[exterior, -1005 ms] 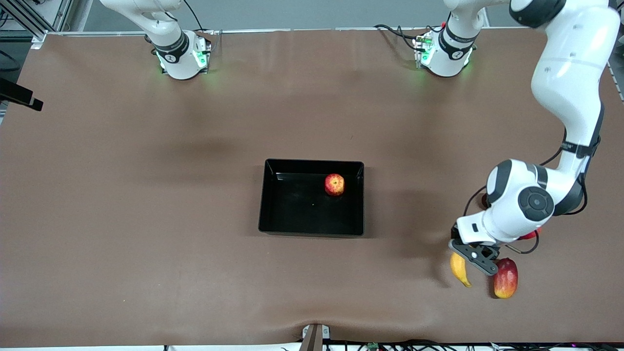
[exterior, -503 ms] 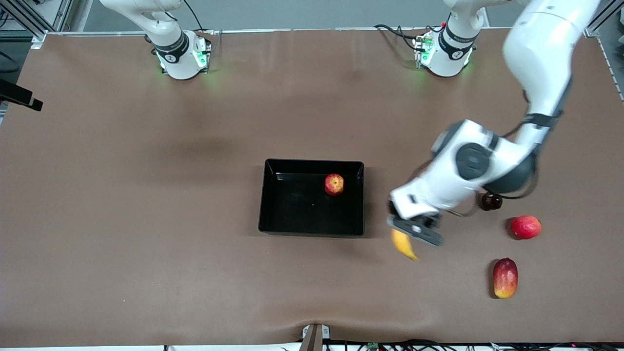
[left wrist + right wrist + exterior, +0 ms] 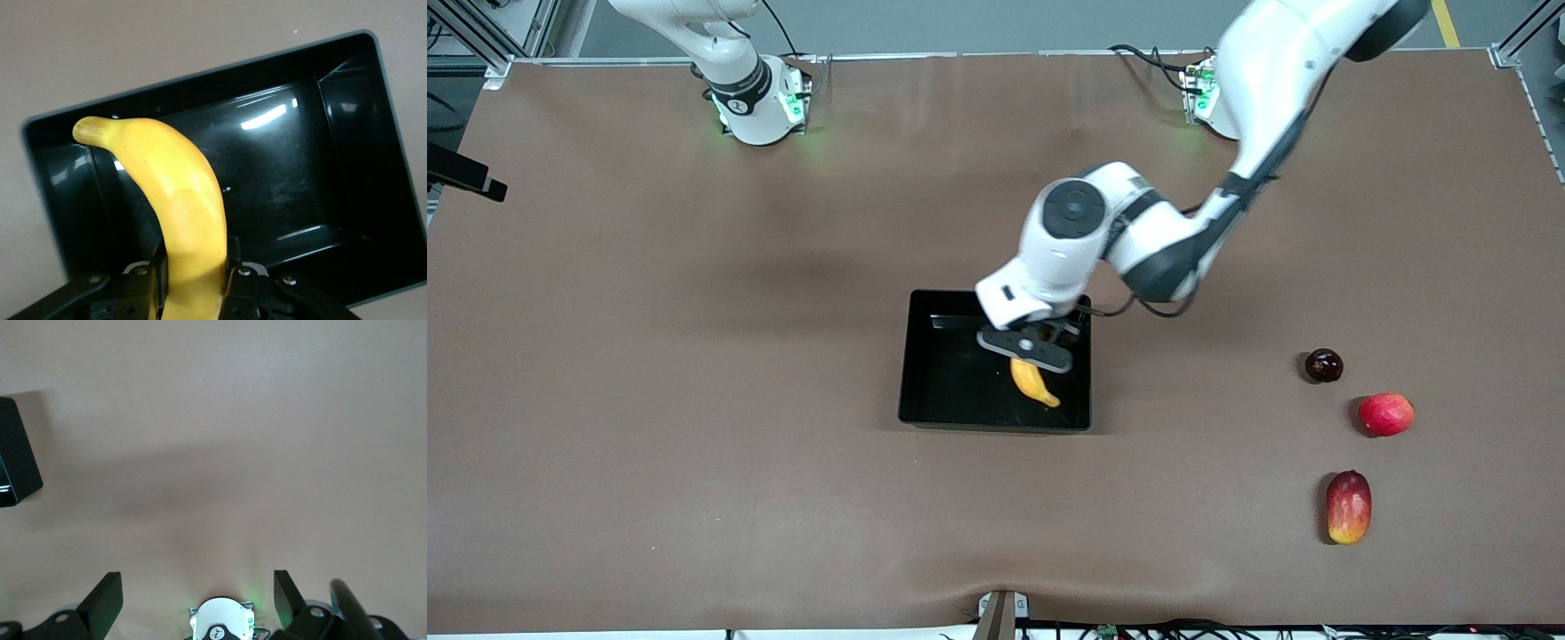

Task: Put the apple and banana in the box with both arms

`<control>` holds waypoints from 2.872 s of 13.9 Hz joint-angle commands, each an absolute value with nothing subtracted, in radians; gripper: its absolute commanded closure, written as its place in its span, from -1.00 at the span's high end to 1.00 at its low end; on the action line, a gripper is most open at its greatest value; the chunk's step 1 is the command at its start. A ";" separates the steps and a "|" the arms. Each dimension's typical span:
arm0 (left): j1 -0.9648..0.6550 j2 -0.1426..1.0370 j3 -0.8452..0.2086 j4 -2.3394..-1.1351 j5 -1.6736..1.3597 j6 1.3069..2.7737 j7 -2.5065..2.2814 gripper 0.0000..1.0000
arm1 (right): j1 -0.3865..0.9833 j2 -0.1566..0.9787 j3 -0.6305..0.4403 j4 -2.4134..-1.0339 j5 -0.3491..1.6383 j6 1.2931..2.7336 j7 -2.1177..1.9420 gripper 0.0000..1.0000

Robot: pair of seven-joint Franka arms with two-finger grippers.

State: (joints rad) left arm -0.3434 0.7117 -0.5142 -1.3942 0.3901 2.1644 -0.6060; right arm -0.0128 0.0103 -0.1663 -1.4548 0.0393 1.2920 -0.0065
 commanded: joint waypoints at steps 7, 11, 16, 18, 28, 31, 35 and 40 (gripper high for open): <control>-0.523 0.885 -0.382 -1.295 0.377 2.356 -0.722 -1.00 | 0.002 -0.020 -0.176 -1.483 0.034 1.301 -0.014 1.00; -0.525 0.960 -0.374 -1.295 0.382 2.445 -0.718 -1.00 | 0.002 -0.021 -0.176 -1.485 0.034 1.299 -0.014 1.00; -0.565 0.986 -0.316 -1.307 0.387 2.485 -0.724 0.32 | 0.000 -0.020 -0.176 -1.485 0.034 1.298 -0.014 1.00; -0.565 0.968 -0.310 -1.307 0.388 2.484 -0.747 1.00 | 0.000 -0.021 -0.176 -1.483 0.034 1.298 -0.014 1.00; -0.361 0.593 -0.324 -1.308 0.316 2.093 -0.747 1.00 | -0.002 -0.037 -0.164 -1.497 0.034 1.318 -0.014 1.00; -0.266 0.488 -0.327 -1.315 0.299 2.016 -0.723 1.00 | -0.012 -0.058 -0.143 -1.545 0.035 1.342 -0.014 1.00; -0.140 0.401 -0.330 -1.313 0.249 1.821 -0.607 1.00 | -0.015 -0.071 -0.138 -1.552 0.035 1.353 -0.014 1.00; 0.029 0.296 -0.328 -1.315 0.193 1.629 -0.373 1.00 | -0.012 -0.098 -0.124 -1.595 0.035 1.381 -0.014 1.00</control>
